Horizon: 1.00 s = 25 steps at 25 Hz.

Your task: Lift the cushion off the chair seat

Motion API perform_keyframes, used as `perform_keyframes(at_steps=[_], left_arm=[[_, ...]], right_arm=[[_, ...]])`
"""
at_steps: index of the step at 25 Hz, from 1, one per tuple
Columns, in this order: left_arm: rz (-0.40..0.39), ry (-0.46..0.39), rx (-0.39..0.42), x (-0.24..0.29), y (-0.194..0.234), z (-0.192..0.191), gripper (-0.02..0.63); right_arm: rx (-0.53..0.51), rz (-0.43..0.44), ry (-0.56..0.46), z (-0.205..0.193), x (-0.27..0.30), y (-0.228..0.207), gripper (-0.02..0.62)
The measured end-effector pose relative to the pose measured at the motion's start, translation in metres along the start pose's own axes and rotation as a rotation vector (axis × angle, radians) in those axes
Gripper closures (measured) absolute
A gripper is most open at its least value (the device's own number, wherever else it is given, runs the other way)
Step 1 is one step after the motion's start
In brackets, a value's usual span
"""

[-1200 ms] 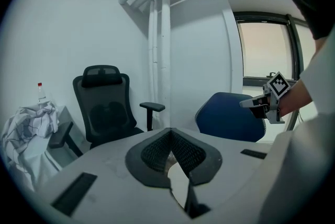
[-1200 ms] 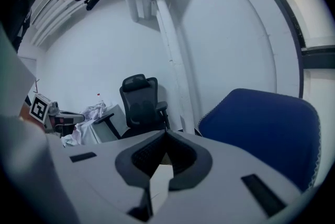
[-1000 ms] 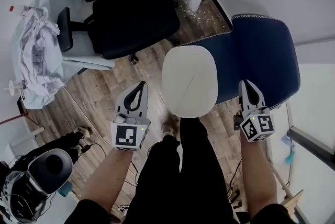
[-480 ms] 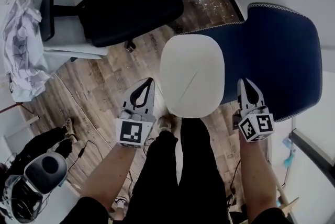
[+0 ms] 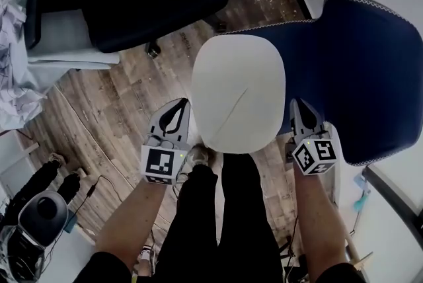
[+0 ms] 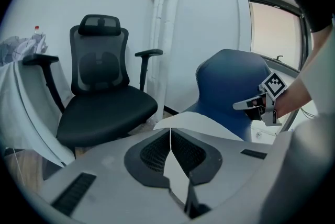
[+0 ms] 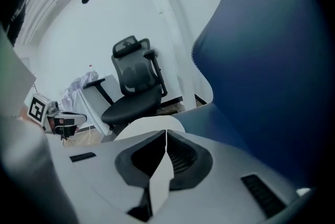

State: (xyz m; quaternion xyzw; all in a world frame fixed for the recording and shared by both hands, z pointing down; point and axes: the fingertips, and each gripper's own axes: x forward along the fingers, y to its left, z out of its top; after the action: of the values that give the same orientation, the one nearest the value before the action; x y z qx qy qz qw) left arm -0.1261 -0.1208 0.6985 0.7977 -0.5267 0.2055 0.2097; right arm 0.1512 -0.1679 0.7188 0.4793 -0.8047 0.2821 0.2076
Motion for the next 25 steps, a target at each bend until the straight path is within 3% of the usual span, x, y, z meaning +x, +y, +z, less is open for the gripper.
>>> perform_keyframes(at_steps=[10, 16, 19, 25], left_arm=[[-0.044, 0.072, -0.021, 0.030, -0.004, -0.063, 0.601], [-0.004, 0.084, -0.071, 0.044, -0.010, -0.088, 0.593], [-0.004, 0.087, -0.116, 0.049, -0.003, -0.091, 0.487], [0.007, 0.119, -0.165, 0.060, 0.007, -0.105, 0.466]], right_arm=[[0.007, -0.019, 0.099, -0.057, 0.029, -0.021, 0.580], [0.016, -0.002, 0.098, -0.075, 0.037, -0.036, 0.577], [0.037, 0.020, 0.115, -0.082, 0.042, -0.033, 0.501], [0.058, 0.020, 0.166, -0.097, 0.053, -0.039, 0.377]])
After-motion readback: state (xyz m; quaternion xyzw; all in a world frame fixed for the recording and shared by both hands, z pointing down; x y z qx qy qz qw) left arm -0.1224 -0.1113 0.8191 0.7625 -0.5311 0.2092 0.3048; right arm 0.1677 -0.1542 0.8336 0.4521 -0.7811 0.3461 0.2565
